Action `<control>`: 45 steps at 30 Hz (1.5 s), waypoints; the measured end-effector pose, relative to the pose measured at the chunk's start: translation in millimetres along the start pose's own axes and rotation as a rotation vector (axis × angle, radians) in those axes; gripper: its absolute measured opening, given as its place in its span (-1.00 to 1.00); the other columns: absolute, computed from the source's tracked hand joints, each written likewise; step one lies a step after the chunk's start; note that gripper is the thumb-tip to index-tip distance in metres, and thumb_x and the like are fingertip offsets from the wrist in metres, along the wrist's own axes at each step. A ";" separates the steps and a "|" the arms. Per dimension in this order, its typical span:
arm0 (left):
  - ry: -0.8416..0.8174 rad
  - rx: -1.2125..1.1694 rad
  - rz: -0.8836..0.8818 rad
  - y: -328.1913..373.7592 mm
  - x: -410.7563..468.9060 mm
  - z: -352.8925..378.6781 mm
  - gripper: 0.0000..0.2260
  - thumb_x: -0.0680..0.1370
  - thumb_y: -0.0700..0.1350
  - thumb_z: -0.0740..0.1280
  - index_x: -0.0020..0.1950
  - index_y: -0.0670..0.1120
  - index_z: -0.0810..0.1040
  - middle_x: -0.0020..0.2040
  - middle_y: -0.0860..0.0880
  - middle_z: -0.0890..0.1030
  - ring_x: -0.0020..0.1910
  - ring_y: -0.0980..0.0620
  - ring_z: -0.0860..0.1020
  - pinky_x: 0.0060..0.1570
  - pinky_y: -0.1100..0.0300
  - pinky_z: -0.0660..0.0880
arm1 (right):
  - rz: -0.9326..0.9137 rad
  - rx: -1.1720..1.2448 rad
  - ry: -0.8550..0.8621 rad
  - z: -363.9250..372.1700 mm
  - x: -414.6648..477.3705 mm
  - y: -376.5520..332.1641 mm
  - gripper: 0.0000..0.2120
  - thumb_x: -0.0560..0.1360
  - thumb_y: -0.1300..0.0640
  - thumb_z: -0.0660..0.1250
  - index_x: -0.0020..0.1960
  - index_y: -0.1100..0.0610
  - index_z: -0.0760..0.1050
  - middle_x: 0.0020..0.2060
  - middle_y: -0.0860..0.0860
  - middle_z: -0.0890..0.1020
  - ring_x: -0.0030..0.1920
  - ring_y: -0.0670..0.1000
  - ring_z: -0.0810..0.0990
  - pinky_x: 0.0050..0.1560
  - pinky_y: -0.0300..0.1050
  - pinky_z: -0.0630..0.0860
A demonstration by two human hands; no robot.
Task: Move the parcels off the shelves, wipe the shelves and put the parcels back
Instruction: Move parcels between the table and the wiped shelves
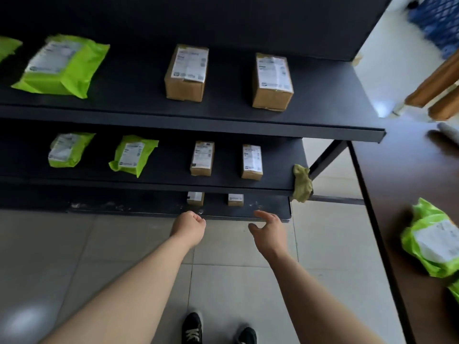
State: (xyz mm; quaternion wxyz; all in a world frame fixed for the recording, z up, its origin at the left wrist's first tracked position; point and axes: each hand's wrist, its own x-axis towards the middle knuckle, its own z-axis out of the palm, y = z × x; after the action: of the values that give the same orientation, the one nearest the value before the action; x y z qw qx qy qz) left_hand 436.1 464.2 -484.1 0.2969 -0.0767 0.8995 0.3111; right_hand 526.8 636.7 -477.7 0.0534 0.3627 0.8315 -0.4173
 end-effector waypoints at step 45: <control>0.316 0.175 0.193 -155.5 483.5 247.5 -0.22 0.43 0.14 0.42 0.53 0.13 0.05 0.31 -0.20 0.24 0.24 -0.18 0.30 0.15 0.01 0.40 | -0.225 -0.249 0.195 338.1 403.0 222.7 -0.29 0.46 -0.14 0.39 0.52 -0.10 0.16 0.53 0.10 0.04 0.52 0.16 0.00 0.51 0.11 0.06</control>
State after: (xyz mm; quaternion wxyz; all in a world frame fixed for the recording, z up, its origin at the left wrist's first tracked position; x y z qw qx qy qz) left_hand 214.2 513.1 -1001.3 0.1263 -0.0122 0.9617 0.2430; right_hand 304.1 700.6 -999.8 -0.0301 0.2968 0.9133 -0.2773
